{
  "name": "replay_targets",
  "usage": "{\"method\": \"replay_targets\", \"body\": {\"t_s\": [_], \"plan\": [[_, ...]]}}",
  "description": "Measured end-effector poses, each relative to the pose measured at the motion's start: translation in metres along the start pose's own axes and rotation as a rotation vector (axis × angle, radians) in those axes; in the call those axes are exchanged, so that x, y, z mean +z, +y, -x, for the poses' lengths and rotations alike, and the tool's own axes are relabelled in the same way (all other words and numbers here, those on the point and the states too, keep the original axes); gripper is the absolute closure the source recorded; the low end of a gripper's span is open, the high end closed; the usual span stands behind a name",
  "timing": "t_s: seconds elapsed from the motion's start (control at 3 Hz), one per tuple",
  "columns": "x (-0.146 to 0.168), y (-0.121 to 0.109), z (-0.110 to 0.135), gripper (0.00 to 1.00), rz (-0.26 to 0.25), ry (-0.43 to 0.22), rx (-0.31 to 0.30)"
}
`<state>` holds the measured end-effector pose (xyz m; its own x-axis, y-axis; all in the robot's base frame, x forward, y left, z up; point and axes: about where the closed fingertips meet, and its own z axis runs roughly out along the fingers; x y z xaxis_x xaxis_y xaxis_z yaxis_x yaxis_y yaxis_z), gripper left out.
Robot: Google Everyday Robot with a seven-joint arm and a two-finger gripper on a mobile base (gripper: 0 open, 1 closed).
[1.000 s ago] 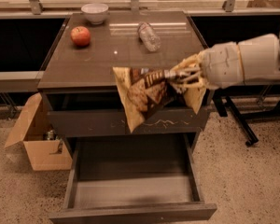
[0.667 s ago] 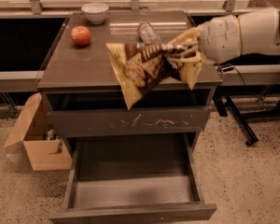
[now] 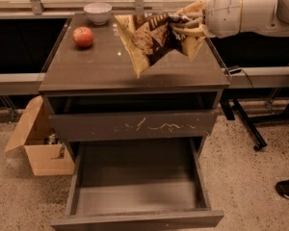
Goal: Pick brown chip bag from middle drawer and place on counter
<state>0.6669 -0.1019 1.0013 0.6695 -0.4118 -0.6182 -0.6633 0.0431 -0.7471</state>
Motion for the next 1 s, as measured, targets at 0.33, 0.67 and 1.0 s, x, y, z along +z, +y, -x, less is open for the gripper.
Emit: {"method": "replay_targets", "body": {"t_s": [0.33,0.67,1.0], "plan": [[0.005,-0.020,-0.028,1.00,-0.067,0.030,0.055],[0.015,-0.017,-0.063,1.00,-0.093,0.061,0.137],[0.022,-0.006,-0.080,1.00,-0.094,0.070,0.182]]}}
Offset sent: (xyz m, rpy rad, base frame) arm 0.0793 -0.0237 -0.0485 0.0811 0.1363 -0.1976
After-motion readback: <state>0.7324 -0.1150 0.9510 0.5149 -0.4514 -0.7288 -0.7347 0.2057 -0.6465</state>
